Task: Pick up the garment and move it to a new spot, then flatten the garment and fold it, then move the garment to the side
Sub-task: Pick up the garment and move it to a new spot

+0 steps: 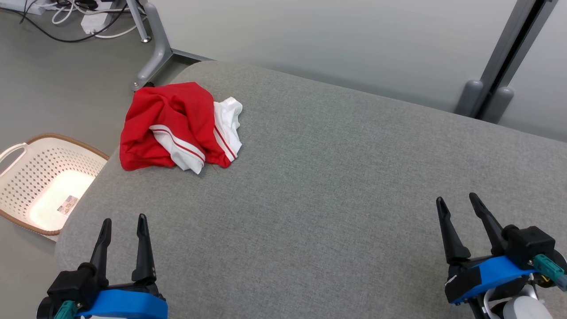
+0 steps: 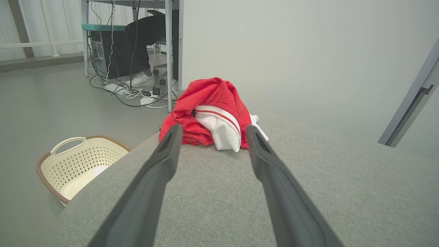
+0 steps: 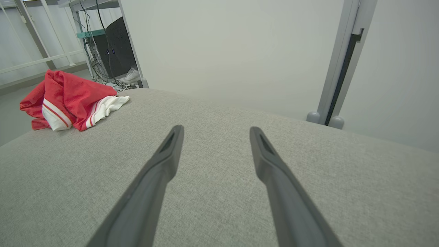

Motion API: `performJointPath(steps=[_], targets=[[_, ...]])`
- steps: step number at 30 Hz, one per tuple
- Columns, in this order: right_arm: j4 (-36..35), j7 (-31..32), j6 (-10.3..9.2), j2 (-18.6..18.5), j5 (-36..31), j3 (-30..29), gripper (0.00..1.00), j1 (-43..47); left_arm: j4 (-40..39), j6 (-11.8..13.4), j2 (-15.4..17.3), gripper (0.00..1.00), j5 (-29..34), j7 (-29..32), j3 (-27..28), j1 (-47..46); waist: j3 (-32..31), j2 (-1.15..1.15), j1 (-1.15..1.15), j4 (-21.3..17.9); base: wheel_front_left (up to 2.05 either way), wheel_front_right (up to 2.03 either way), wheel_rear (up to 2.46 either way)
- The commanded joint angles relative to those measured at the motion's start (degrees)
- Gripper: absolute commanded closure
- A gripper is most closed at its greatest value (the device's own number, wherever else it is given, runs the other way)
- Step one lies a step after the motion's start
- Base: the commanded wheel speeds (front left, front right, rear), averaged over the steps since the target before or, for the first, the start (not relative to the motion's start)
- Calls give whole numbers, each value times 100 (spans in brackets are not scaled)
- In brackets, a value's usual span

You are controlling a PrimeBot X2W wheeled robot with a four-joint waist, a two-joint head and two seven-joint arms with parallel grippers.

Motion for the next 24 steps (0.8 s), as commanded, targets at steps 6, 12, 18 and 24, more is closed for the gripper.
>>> performJointPath(steps=[6, 12, 18, 24], targets=[[-41, 29, 3, -12, -21, 19, 0, -27, -16, -45, -17, 0, 43, -25, 52, 3, 44, 0, 0, -36, 0, 0, 0], [-141, 86, 3, -2, -37, -3, 0, 8, -302, -50, 60, 0, -168, 7, 116, -294, 155, 0, 0, -112, 0, 0, 0], [-402, 195, 3, -12, -106, -57, 0, -131, -784, 134, 351, 0, -795, 1166, 580, -1058, 559, 0, 0, -279, 0, 0, 0], [-692, 330, 3, -89, -238, 71, 0, -492, -497, 451, 934, 0, -1374, 2889, 988, -2172, 1305, 0, 0, -691, 0, 0, 0]])
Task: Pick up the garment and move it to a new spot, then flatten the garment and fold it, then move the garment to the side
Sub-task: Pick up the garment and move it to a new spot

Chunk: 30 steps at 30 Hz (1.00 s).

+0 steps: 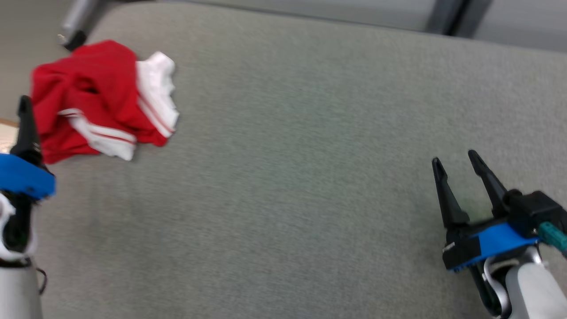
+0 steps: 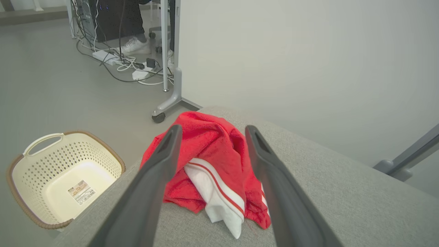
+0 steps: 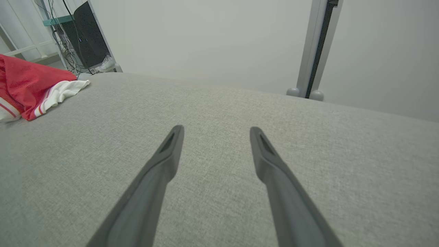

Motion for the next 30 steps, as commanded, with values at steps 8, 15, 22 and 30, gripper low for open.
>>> performJointPath(steps=[8, 15, 22, 30], targets=[[-341, 130, 3, -113, -82, 357, 0, -657, 586, 363, 726, 0, -320, 962, 488, -896, 1109, 0, -1, -741, 0, 0, 0], [-406, -10, 2, -19, -76, 429, 0, -891, 914, 807, 1111, 0, -330, 1365, 892, -755, 1534, 0, -1, -1330, 0, 0, 0], [-146, -309, 2, 114, -120, 262, 0, -751, 922, 879, 1254, 100, -221, 1268, 923, -552, 1270, 0, -1, -1538, 0, 0, 0], [316, -497, 3, 258, -46, 187, 0, -427, 384, 447, 1414, 100, -78, 1126, 471, -965, 196, 0, -1, -1546, 0, 0, 0]])
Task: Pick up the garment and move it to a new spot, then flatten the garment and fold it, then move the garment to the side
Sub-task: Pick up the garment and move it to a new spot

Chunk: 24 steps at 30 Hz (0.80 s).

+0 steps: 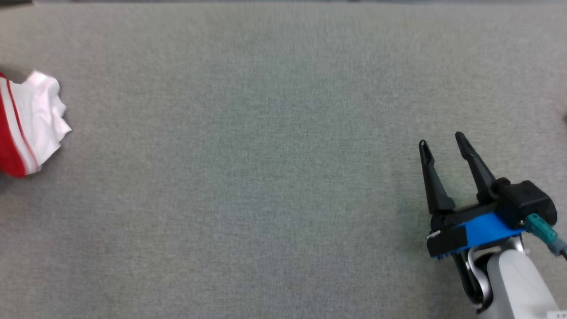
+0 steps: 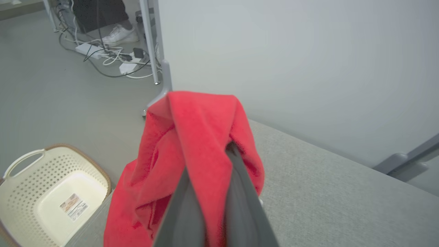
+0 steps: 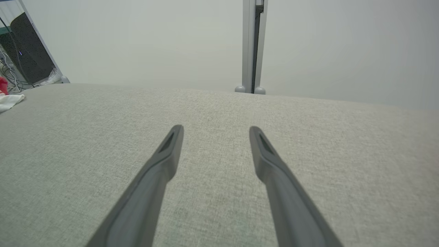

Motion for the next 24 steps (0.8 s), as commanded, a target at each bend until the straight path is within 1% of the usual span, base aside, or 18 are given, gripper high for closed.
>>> performJointPath(steps=[1, 3, 5, 9, 13, 17, 21, 24], targets=[[32, -21, 1, 36, 34, -13, 0, 117, -132, -87, 93, 100, 16, 51, -73, -205, -344, 0, 1, -211, 0, 0, 0], [125, -29, 2, 70, 69, -18, 0, 232, -391, -301, 151, 100, 43, 127, -317, -403, -658, 0, 1, -252, 0, 0, 0], [181, 4, 2, 91, 68, 20, 0, 312, -654, -445, 147, 100, 28, 250, -566, -621, -881, 0, 1, -307, 0, 0, 0], [237, 20, 2, 181, 137, 198, 0, 399, -1203, -598, -68, 100, -54, 434, -1049, -1050, -1242, 0, 1, -473, 0, 0, 0], [231, 78, 1, 198, 192, 365, 0, 457, -1670, -755, -422, 100, -283, 601, -1612, -1327, -1397, 0, 1, -679, 0, 0, 0], [187, 109, 2, 193, 240, 386, 0, 478, -1945, -828, -790, 100, -438, 675, -2164, -1384, -1389, 0, 1, -889, 0, 0, 0], [159, 100, 2, 207, 264, 374, 0, 492, -1989, -875, -1175, 100, -416, 523, -2746, -1184, -1280, 0, 1, -1094, 0, 0, 0], [160, 86, 2, 239, 296, 403, 0, 443, -1709, -891, -1506, 100, -397, 235, -3111, -834, -1188, 0, 1, -1260, 0, 0, 0]])
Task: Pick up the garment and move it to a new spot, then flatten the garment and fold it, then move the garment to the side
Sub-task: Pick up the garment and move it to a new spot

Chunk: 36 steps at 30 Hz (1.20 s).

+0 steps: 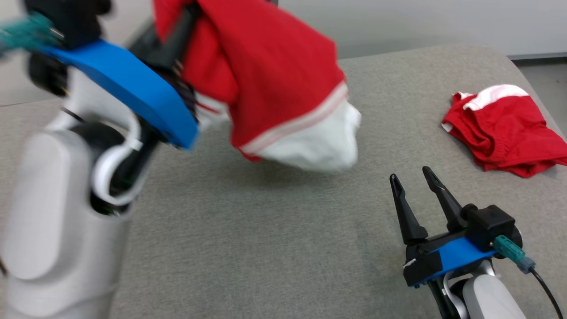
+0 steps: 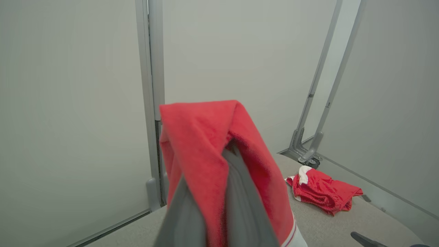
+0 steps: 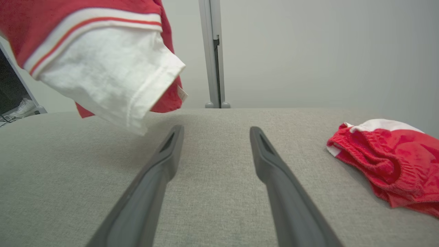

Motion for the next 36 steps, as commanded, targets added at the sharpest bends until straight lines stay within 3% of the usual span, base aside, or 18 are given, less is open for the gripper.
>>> performJointPath(steps=[1, 7, 9, 10, 11, 18, 26, 31, 36], targets=[[-22, -34, 3, 47, 66, 45, 0, -33, 332, -27, -186, 100, 55, -240, -202, 355, 62, 0, 1, -138, 0, 0, 0], [35, -82, 3, 63, 116, 72, 0, -118, 1435, -48, -554, 100, 136, -773, -635, 962, 184, 0, 1, -339, 0, 0, 0], [55, -105, 3, 75, 102, 75, 0, -132, 1915, -41, -627, 59, 234, -1039, -752, 1148, 219, 0, 1, -382, 0, 0, 0], [64, -108, 3, 79, 100, 71, 0, -136, 2142, -42, -653, 15, 301, -1179, -825, 1215, 229, 0, 1, -392, 0, 0, 0], [74, -119, 3, 83, 96, 68, 0, -134, 2360, -40, -676, 0, 375, -1311, -864, 1265, 233, 0, 1, -396, 0, 0, 0], [100, -90, 3, 35, 79, -59, 0, -20, 3180, -55, -846, 0, 524, -2432, -989, 1465, 118, 0, 1, -193, 0, 0, 0], [-69, 50, 3, -29, 40, -263, 0, 255, 3045, -75, -582, 0, 491, -3771, -888, 2130, -216, 0, 1, 205, 0, 0, 0], [-237, 122, 3, -14, 25, -493, 0, 535, 2790, 126, -434, 0, 583, -4371, -667, 2665, -346, 0, 1, 473, 0, 0, 0], [-362, 208, 3, 34, -1, -641, 0, 767, 2406, 394, -390, 0, 775, -4526, -228, 3160, -437, 0, 1, 641, 0, 0, 0]])
